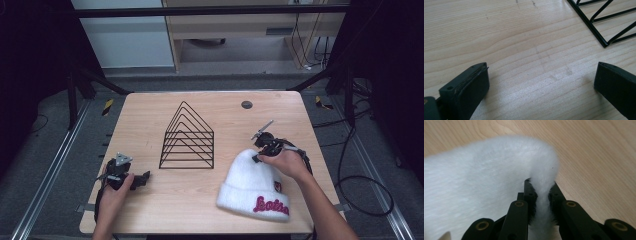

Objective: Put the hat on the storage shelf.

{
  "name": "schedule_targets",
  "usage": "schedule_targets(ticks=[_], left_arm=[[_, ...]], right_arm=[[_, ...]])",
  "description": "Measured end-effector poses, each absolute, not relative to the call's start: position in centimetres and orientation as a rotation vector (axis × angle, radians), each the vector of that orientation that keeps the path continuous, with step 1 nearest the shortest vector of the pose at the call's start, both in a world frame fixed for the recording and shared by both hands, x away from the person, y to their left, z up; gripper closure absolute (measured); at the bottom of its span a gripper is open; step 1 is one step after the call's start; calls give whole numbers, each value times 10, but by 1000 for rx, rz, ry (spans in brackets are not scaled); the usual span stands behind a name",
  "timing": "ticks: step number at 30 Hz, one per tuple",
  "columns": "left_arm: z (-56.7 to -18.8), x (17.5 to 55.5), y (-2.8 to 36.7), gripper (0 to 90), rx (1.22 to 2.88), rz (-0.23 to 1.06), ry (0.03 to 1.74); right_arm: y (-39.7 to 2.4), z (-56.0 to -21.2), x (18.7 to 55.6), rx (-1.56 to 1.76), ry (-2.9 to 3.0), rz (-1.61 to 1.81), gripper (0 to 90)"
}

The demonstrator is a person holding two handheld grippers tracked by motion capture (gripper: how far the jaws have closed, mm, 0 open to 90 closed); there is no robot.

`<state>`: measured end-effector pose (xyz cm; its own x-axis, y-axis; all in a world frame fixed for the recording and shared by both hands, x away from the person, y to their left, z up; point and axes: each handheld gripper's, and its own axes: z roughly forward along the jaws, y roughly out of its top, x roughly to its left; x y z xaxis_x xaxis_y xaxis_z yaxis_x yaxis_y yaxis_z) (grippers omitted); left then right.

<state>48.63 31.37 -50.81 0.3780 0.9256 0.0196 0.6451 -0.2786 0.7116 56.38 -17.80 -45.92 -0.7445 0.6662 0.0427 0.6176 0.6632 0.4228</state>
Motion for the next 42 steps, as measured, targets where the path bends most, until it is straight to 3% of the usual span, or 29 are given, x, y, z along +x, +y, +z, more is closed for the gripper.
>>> schedule_targets(ticks=[12,23,42], left_arm=[[-504,484,317,27,2030,603,1318],[-455,473,329,32,1912,660,1221],[-400,468,316,27,2010,640,1025]], right_arm=[[-187,-393,522,900,2643,893,814],[-182,-331,484,711,2529,1041,815],[-178,-262,502,618,2413,1090,815]])
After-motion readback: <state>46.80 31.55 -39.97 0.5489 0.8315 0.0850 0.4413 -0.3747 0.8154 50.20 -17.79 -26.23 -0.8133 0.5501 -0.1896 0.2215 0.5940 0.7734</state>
